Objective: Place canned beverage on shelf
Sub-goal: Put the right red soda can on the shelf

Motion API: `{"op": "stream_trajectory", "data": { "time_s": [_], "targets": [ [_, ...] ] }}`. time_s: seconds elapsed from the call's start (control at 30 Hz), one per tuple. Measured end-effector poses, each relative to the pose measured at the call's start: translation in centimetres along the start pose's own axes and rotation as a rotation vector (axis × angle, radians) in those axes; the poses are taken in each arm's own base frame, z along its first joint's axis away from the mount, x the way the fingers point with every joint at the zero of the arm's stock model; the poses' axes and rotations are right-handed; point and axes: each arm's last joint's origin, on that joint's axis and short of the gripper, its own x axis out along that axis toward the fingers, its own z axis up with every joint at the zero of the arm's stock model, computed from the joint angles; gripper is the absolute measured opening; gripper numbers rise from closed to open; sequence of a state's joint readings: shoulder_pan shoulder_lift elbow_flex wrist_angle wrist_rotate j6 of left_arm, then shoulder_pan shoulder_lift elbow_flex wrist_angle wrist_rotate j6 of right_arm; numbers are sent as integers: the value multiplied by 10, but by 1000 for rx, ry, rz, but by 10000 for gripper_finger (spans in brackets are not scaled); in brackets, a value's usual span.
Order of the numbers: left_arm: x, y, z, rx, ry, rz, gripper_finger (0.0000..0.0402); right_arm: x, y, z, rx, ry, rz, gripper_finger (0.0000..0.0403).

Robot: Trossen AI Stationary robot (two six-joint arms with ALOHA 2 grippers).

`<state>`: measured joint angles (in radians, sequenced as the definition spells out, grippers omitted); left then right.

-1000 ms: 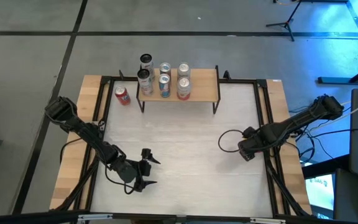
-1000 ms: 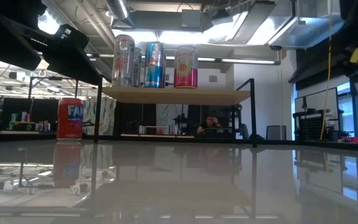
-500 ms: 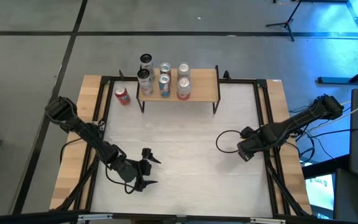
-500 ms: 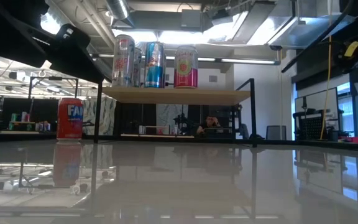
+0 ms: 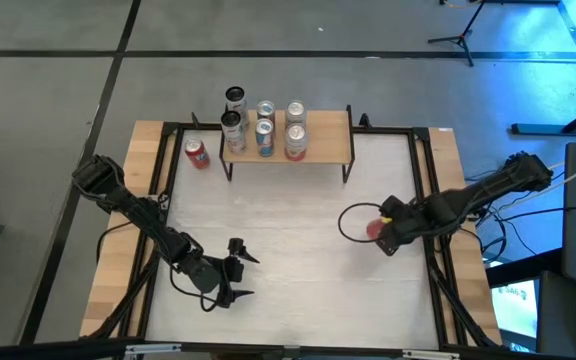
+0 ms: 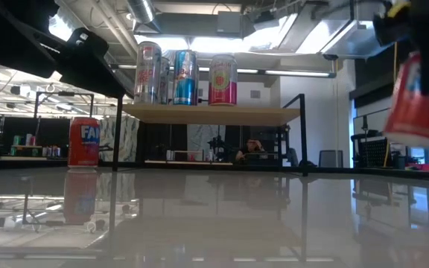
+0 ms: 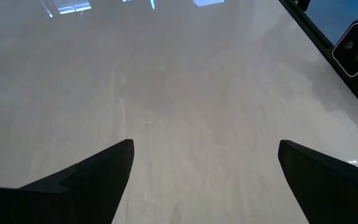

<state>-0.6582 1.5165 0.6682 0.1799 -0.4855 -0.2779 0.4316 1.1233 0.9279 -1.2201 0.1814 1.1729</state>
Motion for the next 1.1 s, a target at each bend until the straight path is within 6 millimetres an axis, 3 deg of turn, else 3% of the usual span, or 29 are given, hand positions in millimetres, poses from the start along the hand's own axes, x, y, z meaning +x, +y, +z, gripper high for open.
{"op": "stream_trajectory", "data": {
  "time_s": [0.6,0.87,1.1],
  "targets": [
    [2,3,-2,59,40,-22,389,-114,20,49,-180,-527,107,291],
    [9,19,1,91,56,-13,389,-142,18,113,-210,-596,6,291],
    [15,32,3,100,72,-24,389,-137,-3,186,-182,-526,-51,291]
  ]
}}
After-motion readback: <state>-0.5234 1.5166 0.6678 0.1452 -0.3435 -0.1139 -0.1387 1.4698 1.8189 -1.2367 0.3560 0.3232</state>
